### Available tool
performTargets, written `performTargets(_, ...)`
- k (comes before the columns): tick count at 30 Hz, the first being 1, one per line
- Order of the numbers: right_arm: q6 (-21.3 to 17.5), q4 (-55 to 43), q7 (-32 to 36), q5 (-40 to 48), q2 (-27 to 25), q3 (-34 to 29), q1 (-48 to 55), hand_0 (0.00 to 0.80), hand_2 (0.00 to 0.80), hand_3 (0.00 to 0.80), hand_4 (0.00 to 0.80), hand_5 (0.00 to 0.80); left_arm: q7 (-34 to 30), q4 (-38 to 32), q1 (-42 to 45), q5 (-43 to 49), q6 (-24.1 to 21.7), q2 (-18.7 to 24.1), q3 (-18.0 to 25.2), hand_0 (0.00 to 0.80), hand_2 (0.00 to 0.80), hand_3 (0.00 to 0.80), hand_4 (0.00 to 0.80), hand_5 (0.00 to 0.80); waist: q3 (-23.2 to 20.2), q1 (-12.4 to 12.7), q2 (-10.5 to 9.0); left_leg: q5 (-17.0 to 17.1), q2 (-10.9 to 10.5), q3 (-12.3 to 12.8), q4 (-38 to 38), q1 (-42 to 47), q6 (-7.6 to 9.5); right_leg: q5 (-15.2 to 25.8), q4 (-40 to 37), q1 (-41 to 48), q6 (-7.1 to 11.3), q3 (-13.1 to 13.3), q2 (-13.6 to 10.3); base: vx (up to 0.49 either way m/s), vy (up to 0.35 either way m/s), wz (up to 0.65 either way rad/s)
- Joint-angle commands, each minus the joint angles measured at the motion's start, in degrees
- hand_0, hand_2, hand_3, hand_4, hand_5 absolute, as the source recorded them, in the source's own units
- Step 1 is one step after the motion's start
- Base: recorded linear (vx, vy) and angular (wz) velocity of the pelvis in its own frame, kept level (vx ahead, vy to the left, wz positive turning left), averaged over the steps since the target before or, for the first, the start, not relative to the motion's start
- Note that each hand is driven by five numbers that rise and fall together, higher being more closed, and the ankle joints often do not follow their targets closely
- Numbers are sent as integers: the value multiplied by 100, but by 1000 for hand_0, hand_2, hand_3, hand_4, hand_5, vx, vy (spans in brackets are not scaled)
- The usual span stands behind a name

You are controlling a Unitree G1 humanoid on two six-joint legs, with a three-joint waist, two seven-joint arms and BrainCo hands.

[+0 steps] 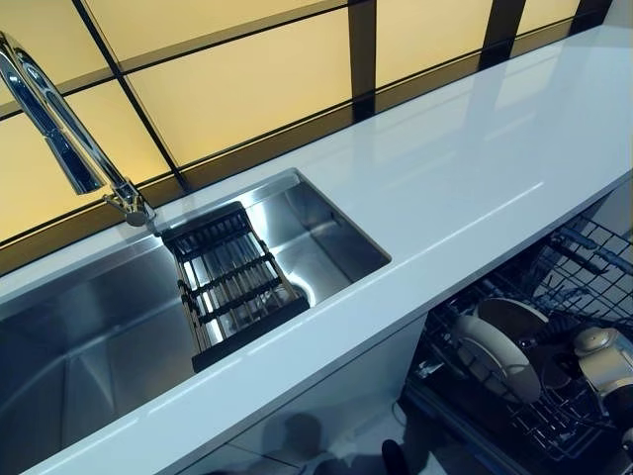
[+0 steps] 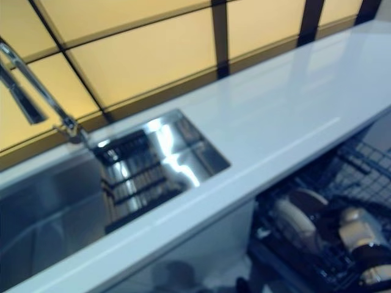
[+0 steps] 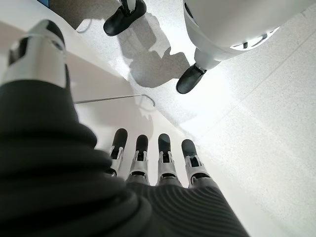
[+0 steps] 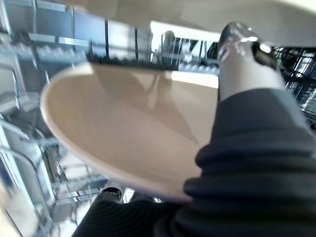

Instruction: Take plates into dishwasher

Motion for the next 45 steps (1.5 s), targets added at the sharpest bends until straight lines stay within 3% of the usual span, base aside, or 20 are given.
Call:
performTargets(1, 139, -48, 192, 427, 290, 119, 14, 0, 0, 0, 0, 0, 188, -190, -619, 140, -22, 429, 339, 0, 0, 0, 0, 0, 116, -50, -234, -117, -128, -396, 30, 47, 168, -199, 13, 143, 324, -11, 33, 0, 0, 0)
performTargets(10, 191, -684, 501, 359, -148, -320, 185, 0, 0, 0, 0, 0, 251, -109, -674, 43, 137, 491, 541, 0, 0, 0, 0, 0, 43, -238, -394, -124, -102, -289, 29, 101, 167, -201, 13, 178, 323, 111, 110, 1, 7, -1)
performTargets(19, 140, -1036, 739, 324, -926, -583, -5, 0, 0, 0, 0, 0, 371, 168, -741, -48, 112, 524, 624, 0, 0, 0, 0, 0, -79, -370, -627, -138, -79, -209, 29, 155, 180, -204, 13, 233, 312, 228, 222, 6, 5, -4)
performTargets(31, 162, -534, 465, 470, -1704, -517, -558, 0, 0, 0, 0, 0, 509, 558, -649, -9, -251, 446, 507, 0, 0, 0, 0, 0, -250, -301, -843, -170, -58, -176, 29, 215, 223, -235, 13, 324, 298, 257, 291, 11, 12, -4)
performTargets(45, 278, 82, -7, 1096, -1965, -870, -396, 0, 0, 0, 0, 0, 583, 804, -360, 8, -683, 500, 462, 0, 0, 0, 0, 0, -357, -188, -991, -181, -10, -206, 29, 241, 233, -239, 13, 355, 294, 195, 312, 0, 0, 0)
